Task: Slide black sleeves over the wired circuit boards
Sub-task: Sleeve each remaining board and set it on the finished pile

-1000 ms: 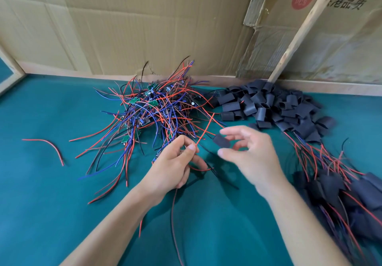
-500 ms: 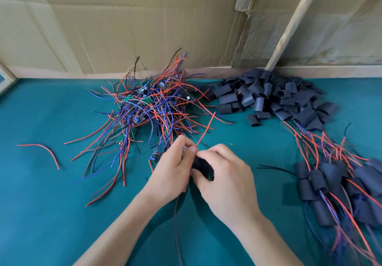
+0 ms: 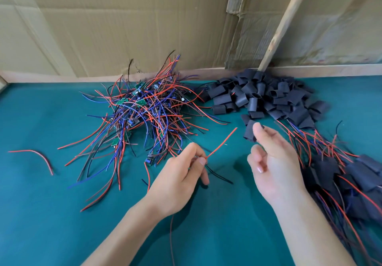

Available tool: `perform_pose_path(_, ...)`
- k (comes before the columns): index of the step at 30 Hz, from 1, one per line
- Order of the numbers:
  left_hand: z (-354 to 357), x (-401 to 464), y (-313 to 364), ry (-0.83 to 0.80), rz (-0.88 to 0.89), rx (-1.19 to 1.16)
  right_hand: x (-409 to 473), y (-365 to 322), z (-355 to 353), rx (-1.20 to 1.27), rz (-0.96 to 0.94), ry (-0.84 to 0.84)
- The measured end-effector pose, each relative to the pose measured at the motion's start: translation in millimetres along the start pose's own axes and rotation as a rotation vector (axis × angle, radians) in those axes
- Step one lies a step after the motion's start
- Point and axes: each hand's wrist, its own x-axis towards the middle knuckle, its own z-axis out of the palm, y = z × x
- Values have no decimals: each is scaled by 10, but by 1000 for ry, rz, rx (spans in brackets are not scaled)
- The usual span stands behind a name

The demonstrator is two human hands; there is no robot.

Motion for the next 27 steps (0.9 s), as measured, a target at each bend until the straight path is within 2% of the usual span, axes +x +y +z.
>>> perform_pose_path(3,10,-11,2,-26,1,47,6,-1,0,82,83,-2)
perform_pose_path(7,32,-10,34,-34,21,97,-11,22,29,199,105,-20)
perform_pose_path(12,37,-7,29,-25,28,117,-18,57,50,135,102,-37)
perform_pose_path(17,31,0,53,29,17,84,-49,132,93,33,72,-149)
perform_pose_path(20,21,3,94,76,-15,14,-97,214,136,5,87,-224)
perform_pose_path(23,-1,5,128,128,-105,-154,-123,253,150,-53,101,-266)
perform_pose_path(27,-29,4,147,119,-179,-337,-107,242,137,-31,122,-277)
